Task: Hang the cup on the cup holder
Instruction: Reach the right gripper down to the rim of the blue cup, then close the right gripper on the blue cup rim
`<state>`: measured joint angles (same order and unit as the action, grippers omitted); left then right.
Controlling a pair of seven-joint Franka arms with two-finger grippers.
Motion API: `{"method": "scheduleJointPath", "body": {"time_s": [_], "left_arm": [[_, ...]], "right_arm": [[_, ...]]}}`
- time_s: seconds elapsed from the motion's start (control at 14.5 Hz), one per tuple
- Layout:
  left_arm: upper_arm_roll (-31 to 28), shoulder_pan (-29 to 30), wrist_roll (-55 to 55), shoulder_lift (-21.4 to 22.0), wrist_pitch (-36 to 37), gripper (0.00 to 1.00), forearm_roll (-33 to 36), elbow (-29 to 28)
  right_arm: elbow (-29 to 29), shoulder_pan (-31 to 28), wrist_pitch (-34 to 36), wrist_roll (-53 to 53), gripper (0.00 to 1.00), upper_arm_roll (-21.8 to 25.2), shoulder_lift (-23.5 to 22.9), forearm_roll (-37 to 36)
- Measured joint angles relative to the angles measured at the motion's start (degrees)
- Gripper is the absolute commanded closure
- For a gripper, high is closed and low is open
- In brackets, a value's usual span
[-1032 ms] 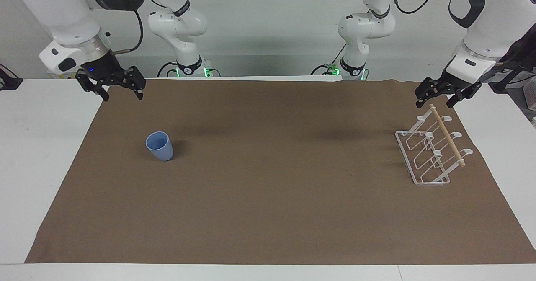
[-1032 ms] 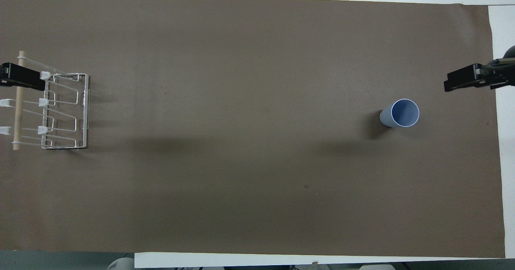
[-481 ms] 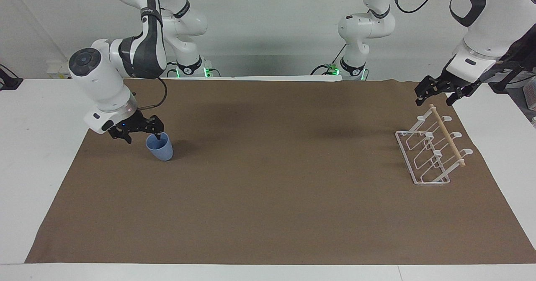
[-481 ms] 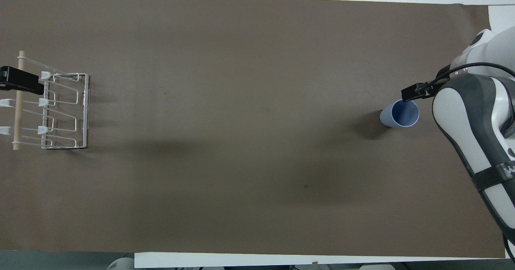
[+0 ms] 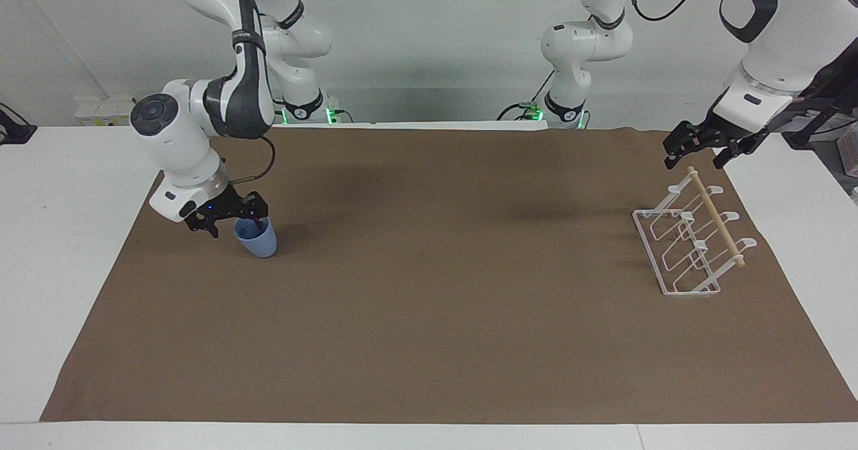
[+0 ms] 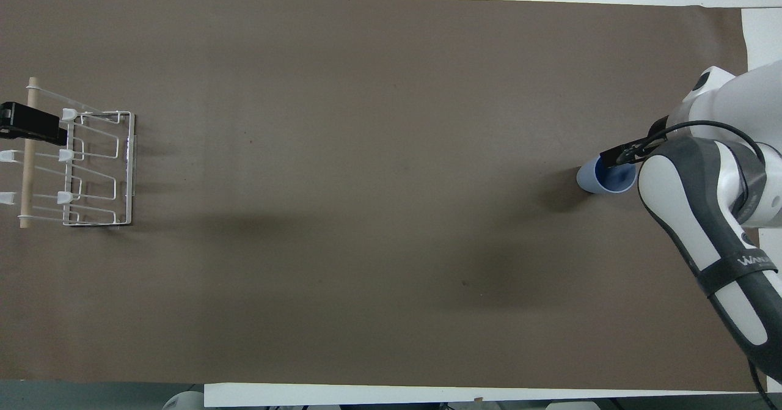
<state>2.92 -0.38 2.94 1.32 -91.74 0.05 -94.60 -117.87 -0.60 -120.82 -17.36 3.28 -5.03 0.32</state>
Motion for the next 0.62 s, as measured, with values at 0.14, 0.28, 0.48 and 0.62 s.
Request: {"method": "scheduleJointPath", "body": {"time_s": [0.14, 0.28, 0.48, 0.62], "left_arm": [[0.0, 0.0, 0.0, 0.0, 0.1, 0.00, 0.0, 0.0], [0.0, 0.0, 0.0, 0.0, 0.2, 0.00, 0.0, 0.0], [0.0, 0.0, 0.0, 0.0, 0.3, 0.00, 0.0, 0.0], [0.0, 0.0, 0.0, 0.0, 0.3, 0.00, 0.0, 0.0]], "right_arm": [[-1.1, -0.7, -0.8, -2.1, 0.18, 0.0, 0.0, 0.0], [-2.2, -1.0, -1.6, -3.1, 0.46, 0.0, 0.0, 0.0], [-3.2, -0.9, -3.1, -3.2, 0.79, -0.1, 0.0, 0.0], [-3.5, -0.6, -3.1, -3.2, 0.98, -0.2, -0.1, 0.0]]}}
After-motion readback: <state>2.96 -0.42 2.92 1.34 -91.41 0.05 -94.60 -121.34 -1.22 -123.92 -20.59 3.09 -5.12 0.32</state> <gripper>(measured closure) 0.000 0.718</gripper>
